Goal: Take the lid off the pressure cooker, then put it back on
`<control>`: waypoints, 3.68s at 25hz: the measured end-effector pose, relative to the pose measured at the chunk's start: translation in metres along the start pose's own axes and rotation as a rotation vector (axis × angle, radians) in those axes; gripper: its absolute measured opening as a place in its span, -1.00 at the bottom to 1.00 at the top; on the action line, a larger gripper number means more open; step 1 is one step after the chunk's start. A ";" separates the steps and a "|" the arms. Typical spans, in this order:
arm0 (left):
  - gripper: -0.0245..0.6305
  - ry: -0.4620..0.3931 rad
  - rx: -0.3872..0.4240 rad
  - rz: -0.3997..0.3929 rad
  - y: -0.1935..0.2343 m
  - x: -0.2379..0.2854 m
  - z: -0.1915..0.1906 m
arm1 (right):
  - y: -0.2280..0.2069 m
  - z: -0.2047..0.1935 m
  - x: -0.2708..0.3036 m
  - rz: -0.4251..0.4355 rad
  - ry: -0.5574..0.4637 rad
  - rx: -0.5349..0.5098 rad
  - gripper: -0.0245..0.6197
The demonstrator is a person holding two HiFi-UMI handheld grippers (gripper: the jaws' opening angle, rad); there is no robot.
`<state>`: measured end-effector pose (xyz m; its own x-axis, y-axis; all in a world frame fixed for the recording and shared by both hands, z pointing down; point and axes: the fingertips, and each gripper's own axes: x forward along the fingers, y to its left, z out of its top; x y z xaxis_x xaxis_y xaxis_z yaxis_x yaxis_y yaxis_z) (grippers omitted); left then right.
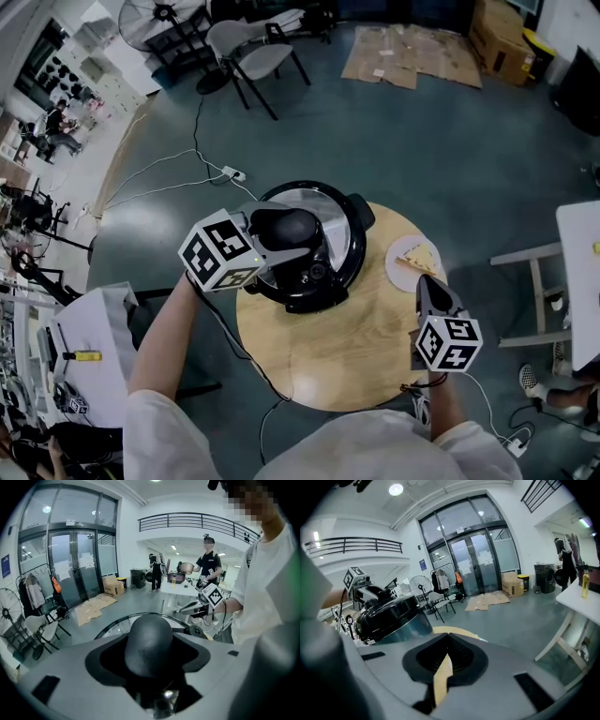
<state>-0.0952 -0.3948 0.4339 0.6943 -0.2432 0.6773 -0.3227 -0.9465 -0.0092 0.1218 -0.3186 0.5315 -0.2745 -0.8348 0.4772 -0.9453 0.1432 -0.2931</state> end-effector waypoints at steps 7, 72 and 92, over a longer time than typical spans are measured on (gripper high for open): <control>-0.07 -0.005 0.005 -0.008 -0.001 0.000 -0.001 | -0.008 0.003 -0.005 -0.022 -0.005 -0.001 -0.92; -0.08 -0.115 -0.159 0.301 -0.175 -0.166 -0.047 | 0.100 0.021 -0.091 0.176 -0.107 -0.187 -0.92; -0.09 -0.134 -0.463 0.430 -0.221 -0.132 -0.153 | 0.129 0.017 -0.083 0.170 -0.065 -0.333 -0.92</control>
<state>-0.2133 -0.1208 0.4592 0.5061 -0.6332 0.5856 -0.8133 -0.5764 0.0795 0.0259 -0.2399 0.4398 -0.4303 -0.8148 0.3885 -0.8959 0.4383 -0.0729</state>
